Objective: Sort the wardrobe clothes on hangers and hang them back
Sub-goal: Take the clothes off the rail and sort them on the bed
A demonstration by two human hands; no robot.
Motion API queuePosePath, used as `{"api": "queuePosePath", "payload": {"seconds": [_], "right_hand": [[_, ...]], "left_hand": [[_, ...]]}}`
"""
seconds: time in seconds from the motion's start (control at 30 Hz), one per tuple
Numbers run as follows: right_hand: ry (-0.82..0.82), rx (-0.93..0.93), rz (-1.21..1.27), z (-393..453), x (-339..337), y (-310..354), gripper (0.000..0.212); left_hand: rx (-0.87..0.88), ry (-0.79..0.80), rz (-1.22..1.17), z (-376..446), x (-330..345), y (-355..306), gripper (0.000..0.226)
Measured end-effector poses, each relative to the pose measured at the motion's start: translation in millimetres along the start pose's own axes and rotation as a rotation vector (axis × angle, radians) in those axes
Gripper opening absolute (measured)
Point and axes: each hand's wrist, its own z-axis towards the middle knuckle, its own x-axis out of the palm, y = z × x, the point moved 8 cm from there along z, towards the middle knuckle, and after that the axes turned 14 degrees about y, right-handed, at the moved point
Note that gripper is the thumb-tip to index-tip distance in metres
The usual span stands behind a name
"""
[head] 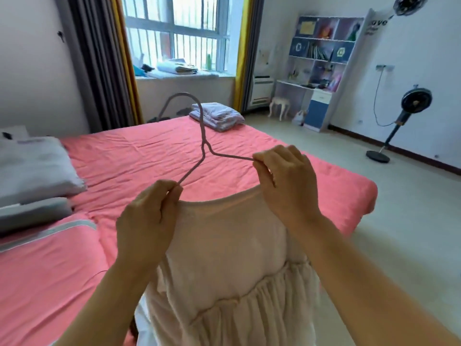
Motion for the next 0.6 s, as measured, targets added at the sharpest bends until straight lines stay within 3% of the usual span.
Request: {"api": "queuePosePath", "payload": {"seconds": [0.2,0.33,0.6], "right_hand": [[0.201,-0.023,0.104,44,156,-21,0.024],[0.424,-0.018,0.159,47,272,-24,0.037],[0.735,0.026,0.275,23,430,-23,0.023]], "left_hand": [[-0.227,0.108,0.005,46,66,130,0.015],[-0.366,0.237,0.047,63,122,242,0.046],[-0.653,0.391,0.148,56,191,421,0.02]]}}
